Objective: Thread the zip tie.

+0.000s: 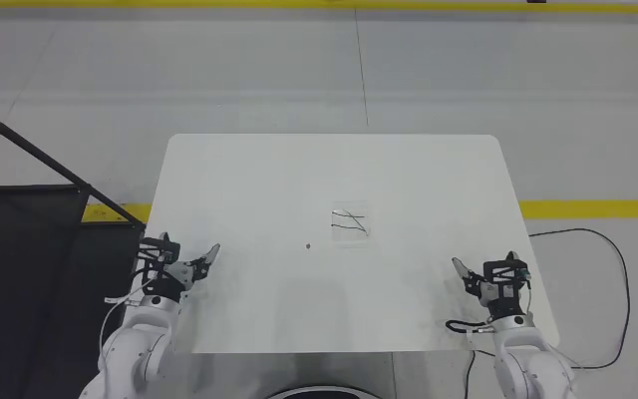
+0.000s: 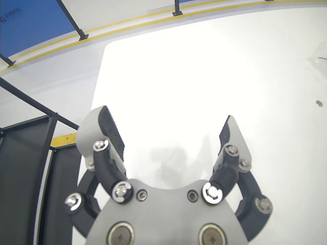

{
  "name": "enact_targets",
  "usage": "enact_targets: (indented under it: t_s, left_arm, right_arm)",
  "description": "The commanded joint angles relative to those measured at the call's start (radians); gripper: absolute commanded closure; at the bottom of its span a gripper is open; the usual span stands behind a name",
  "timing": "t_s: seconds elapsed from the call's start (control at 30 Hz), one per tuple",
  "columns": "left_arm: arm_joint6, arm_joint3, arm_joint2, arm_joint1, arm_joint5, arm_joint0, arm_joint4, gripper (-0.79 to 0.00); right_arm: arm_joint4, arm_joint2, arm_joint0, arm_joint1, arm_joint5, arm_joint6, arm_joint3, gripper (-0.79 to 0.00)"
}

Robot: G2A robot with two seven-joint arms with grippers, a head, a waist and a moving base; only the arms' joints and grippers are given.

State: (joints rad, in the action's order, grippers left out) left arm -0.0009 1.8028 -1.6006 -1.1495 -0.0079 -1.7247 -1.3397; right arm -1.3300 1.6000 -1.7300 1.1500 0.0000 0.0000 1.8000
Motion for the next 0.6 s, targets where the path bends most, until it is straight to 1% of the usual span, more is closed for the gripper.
enact_targets:
  t_s: [0.0,0.13,0.33,0.47,0.5,0.57]
  left_arm:
    - [0.001,0.008,-0.001,0.002,-0.033,0.010,-0.017,-0.785]
    - [-0.001,0.014,-0.014,0.008,-0.140,0.044,-0.024,-0.785]
    - [0.044,0.014,-0.035,0.027,-0.413,0.107,-0.071,-0.785]
    - [0.055,0.030,-0.017,0.040,-0.591,0.157,-0.128,-0.785]
    - [0.059,0.032,-0.016,0.043,-0.637,0.175,-0.127,-0.785]
    - [0.056,0.023,-0.014,0.046,-0.700,0.203,-0.096,-0.785]
  right_arm:
    - [0.000,0.000,0.000,0.000,0.000,0.000,0.000,-0.785]
    - [0.000,0.000,0.000,0.000,0.000,0.000,0.000,-0.785]
    - [0.000,0.000,0.000,0.000,0.000,0.000,0.000,-0.785]
    - [0.000,0.000,0.000,0.000,0.000,0.000,0.000,-0.785]
    - [0.000,0.000,0.000,0.000,0.000,0.000,0.000,-0.785]
    - [0.000,0.000,0.000,0.000,0.000,0.000,0.000,-0.785]
